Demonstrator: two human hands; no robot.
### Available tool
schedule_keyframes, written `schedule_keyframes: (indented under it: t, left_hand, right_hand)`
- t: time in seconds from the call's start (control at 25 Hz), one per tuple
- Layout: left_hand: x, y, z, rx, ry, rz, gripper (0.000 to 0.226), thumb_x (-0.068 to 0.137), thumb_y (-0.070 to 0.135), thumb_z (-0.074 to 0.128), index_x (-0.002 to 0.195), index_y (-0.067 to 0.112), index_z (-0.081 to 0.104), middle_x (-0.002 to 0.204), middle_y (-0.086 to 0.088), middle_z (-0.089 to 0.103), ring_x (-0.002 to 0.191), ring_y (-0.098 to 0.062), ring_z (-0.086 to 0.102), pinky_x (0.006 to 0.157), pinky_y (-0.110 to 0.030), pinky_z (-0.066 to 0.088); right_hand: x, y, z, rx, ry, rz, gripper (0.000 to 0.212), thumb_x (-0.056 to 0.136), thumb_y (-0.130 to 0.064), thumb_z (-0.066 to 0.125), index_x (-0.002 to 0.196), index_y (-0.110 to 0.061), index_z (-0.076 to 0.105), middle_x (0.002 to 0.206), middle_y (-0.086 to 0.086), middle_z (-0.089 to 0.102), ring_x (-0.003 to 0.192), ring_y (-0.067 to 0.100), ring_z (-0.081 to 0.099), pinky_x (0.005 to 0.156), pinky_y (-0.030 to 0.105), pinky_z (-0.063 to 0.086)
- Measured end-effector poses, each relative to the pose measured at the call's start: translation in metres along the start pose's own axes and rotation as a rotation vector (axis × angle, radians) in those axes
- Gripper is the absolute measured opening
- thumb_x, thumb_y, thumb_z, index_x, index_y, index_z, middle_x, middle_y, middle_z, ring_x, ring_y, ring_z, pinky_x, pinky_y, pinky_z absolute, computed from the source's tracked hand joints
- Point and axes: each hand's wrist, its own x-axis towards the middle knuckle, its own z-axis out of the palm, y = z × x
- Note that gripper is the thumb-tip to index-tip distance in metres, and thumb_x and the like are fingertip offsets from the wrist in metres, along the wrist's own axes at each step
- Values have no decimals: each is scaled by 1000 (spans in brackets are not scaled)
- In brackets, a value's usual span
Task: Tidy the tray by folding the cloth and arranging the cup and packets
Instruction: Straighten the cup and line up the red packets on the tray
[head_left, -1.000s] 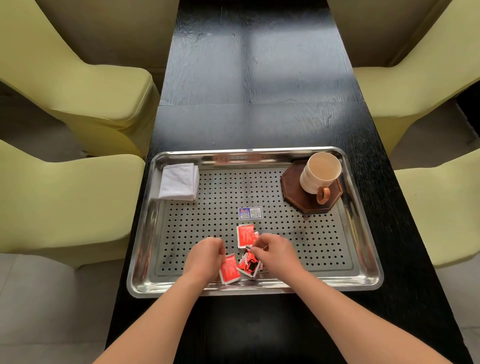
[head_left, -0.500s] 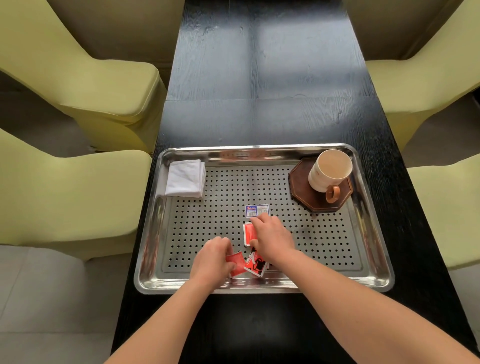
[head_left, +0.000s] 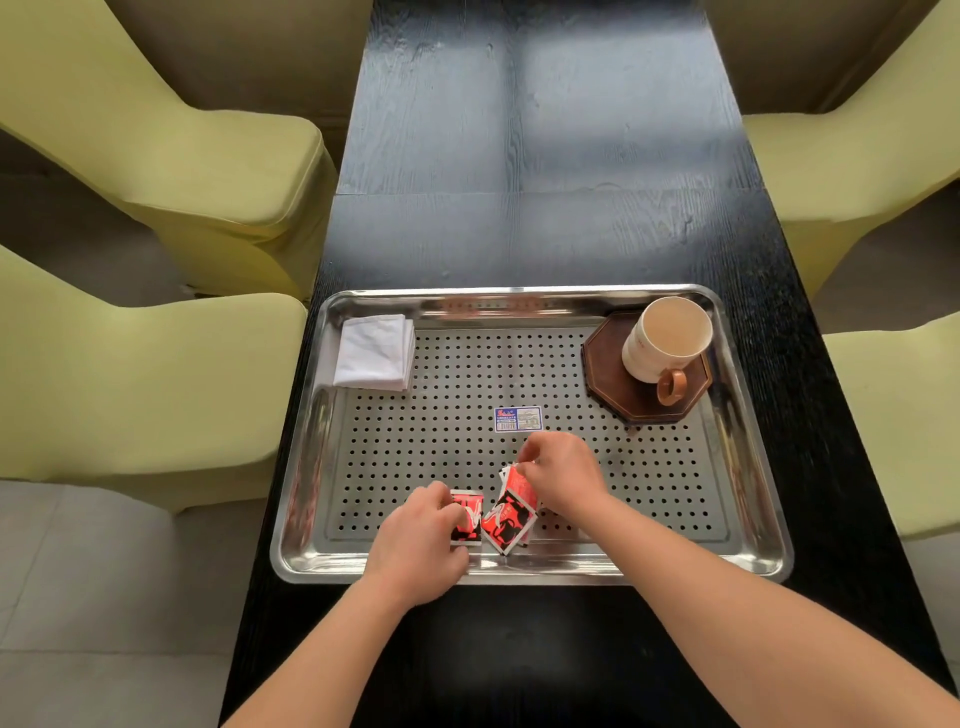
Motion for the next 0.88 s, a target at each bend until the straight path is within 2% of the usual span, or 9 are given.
schedule_keyframes:
  t: [0.08,0.16,0.24,0.4,0.52,0.6,0.68,0.72,0.88]
  left_hand:
    - [5,-2,-2,7,-36,-23,35,79,42,63,112,30,65,117,10,48,107,-12,49,81,-30,47]
    - [11,-1,-2,51,-37,-39,33,82,44,67,111,29,64,116,8,48,104,-13,48,78,-30,47]
    - [16,1,0,109,-24,-57,33,84,41,69,112,27,61,114,6,49,102,-16,49,76,-31,48]
    - [19,7,5,141,6,-108,35,86,38,66,117,24,56,113,4,48,101,-17,48,72,-30,47]
    - [18,7,7,123,32,-112,36,86,39,66,118,25,56,113,5,48,100,-16,47,72,-28,46]
    - [17,3,7,127,33,-98,41,87,41,65,124,28,55,114,6,49,101,-16,47,75,-29,47]
    - [15,-1,7,154,43,-87,46,88,44,64,131,33,52,114,5,50,101,-17,48,79,-30,48]
    - [14,-3,7,164,53,-91,47,87,46,64,131,34,52,112,4,50,100,-17,48,79,-30,48]
    - [7,-4,6,193,78,-151,42,87,50,63,125,32,55,104,3,49,95,-17,47,75,-29,46]
  right_hand:
    - [-6,4,0,-16,4,-17,22,87,-34,72,107,-27,70,110,-1,66,102,19,62,83,37,53]
    - [-9,6,4,-132,-25,-78,37,86,-36,73,121,-25,66,117,-2,61,112,19,56,86,34,49]
    - [-10,4,7,-195,-34,-98,39,86,-34,73,123,-22,65,119,0,58,115,21,53,87,34,47]
    - [-8,5,5,-116,-56,-37,25,85,-24,76,107,-16,69,108,3,64,104,22,61,84,33,48]
    - [-10,8,-8,67,-69,64,12,83,-20,77,90,-16,67,96,0,68,91,19,63,80,35,54]
    - [-13,7,-21,228,1,77,16,84,-25,78,83,-14,66,85,-1,67,80,16,61,74,37,54]
    - [-18,1,-27,283,133,-42,21,83,-29,79,79,-14,64,78,-3,63,73,14,56,67,33,49]
    - [-23,-5,-26,249,173,-140,19,84,-24,78,77,-15,63,77,-4,61,73,14,55,66,31,47]
    - [-46,-26,14,6,136,-450,6,86,-8,69,85,-11,64,91,1,59,91,21,52,75,33,47]
